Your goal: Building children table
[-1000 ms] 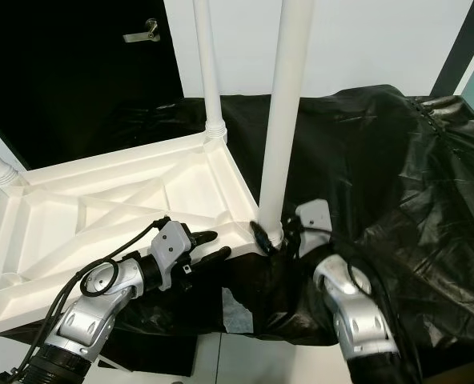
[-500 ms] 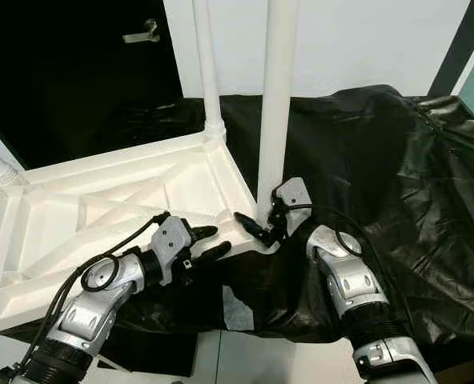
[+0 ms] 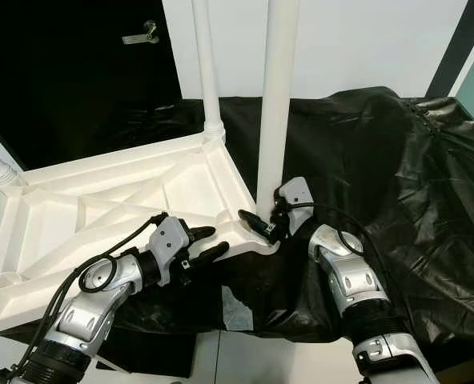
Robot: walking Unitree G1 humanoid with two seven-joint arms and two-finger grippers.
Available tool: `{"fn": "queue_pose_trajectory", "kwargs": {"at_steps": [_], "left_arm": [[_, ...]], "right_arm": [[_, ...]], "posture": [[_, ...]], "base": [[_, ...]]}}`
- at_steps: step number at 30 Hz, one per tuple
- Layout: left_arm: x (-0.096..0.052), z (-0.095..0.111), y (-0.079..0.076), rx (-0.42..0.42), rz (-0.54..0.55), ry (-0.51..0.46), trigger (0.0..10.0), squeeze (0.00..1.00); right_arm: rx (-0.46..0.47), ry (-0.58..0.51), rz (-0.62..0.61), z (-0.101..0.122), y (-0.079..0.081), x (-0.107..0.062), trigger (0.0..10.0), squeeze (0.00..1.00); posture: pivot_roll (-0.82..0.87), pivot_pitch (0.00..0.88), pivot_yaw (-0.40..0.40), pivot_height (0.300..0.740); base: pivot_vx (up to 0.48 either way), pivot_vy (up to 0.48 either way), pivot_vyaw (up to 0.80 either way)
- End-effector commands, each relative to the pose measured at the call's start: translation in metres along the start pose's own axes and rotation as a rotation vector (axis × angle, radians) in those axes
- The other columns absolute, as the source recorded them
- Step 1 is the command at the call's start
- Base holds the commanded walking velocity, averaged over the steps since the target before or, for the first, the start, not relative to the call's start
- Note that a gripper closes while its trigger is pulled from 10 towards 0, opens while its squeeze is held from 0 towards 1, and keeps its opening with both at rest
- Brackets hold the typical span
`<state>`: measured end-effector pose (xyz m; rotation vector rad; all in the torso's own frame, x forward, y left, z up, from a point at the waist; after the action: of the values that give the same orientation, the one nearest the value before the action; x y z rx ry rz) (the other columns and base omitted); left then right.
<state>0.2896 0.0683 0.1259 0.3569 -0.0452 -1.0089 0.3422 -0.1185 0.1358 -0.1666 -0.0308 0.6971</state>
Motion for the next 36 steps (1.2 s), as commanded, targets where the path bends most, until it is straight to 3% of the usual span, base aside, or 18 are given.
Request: {"fn": "queue_pose_trajectory", "kwargs": {"at_steps": [1,5,9,19,25,36], "left_arm": [[-0.001,-0.001,0.004,0.012,0.034,0.010,10.0,0.00],[0.000,-0.001,0.004,0.011,0.031,0.008,10.0,0.00],[0.001,0.000,0.003,0.009,0.025,0.005,10.0,0.00],[0.003,0.000,0.001,0.005,0.017,-0.002,10.0,0.00],[0.004,0.002,-0.001,0.002,0.014,-0.010,10.0,0.00],[0.001,0.000,-0.001,-0.001,0.023,-0.006,10.0,0.00]], "right_arm": [[0.014,0.093,-0.108,-0.022,-0.002,-0.004,10.0,0.00],[0.017,0.104,-0.210,-0.025,-0.004,-0.005,10.0,0.00],[0.072,0.121,-0.426,-0.032,-0.005,-0.008,10.0,0.00],[0.131,0.119,-0.744,-0.030,0.001,-0.012,10.0,0.00],[0.159,0.116,-0.788,-0.027,0.002,-0.011,10.0,0.00],[0.153,0.101,-0.749,-0.024,0.011,-0.007,10.0,0.00]], "posture": [[-0.04,0.000,0.050,0.740],[-0.04,0.000,0.053,0.740],[-0.05,0.000,0.055,0.740],[-0.06,0.000,0.051,0.740],[-0.05,0.000,0.043,0.740],[-0.04,0.000,0.034,0.740]], "base": [[0.000,0.000,0.00],[0.000,0.000,0.00],[0.000,0.000,0.00],[0.000,0.000,0.00],[0.000,0.000,0.00],[0.000,0.000,0.00]]}}
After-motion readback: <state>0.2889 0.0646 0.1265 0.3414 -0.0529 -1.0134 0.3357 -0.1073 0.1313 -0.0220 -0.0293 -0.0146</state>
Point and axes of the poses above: a point about 5 cm out from each wrist's last joint towards the gripper, its own x axis pointing out of the wrist towards the gripper, its own z axis along the axis of the wrist's last joint, y = z × x, the point moved 3 cm from there along x, pointing out of the wrist towards the gripper, and after that the axes turned 2 degrees about x, right-handed, at the moved point
